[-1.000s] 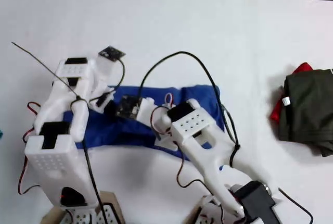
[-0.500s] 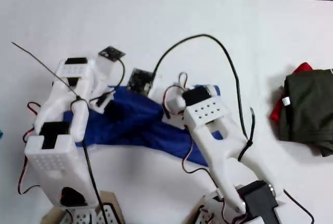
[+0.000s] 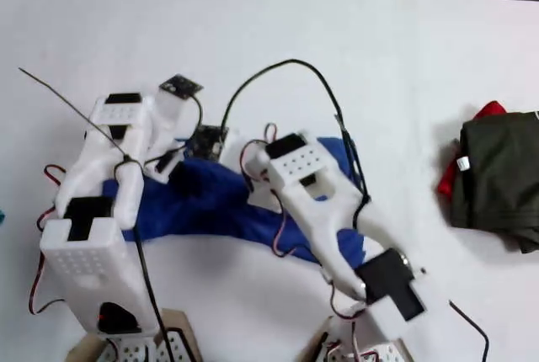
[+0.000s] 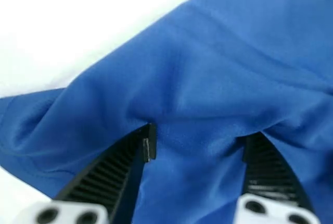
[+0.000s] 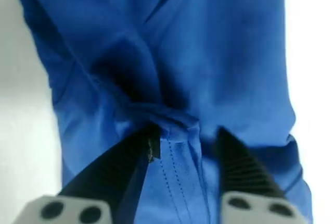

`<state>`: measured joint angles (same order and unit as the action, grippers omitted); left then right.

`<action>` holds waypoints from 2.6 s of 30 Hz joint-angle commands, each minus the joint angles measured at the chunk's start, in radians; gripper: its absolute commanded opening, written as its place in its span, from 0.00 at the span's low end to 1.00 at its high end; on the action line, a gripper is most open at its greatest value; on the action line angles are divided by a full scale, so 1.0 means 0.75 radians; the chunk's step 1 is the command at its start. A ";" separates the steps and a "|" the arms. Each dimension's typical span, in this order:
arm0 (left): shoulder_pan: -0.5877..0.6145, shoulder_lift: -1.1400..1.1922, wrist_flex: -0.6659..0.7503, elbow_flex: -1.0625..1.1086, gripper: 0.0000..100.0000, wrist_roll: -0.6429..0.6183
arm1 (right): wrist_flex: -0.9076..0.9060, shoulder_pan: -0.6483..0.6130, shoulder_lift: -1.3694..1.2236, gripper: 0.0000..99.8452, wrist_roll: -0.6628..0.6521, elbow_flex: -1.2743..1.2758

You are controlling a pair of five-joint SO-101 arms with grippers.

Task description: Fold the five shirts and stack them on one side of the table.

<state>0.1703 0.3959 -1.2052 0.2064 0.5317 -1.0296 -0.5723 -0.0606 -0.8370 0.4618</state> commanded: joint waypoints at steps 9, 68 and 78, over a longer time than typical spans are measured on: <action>-0.002 0.025 -0.018 0.001 0.29 0.000 | -0.322 0.054 0.228 0.27 0.000 -0.168; -0.004 0.025 -0.018 -0.001 0.29 0.002 | -0.412 0.134 0.392 0.02 -0.411 0.121; -0.004 0.025 -0.018 -0.001 0.29 0.002 | -0.279 0.271 0.144 0.02 -0.413 -0.248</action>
<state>0.1703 0.3959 -1.2052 0.2064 0.5317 -1.2474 -0.4020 0.0959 -1.1393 0.4020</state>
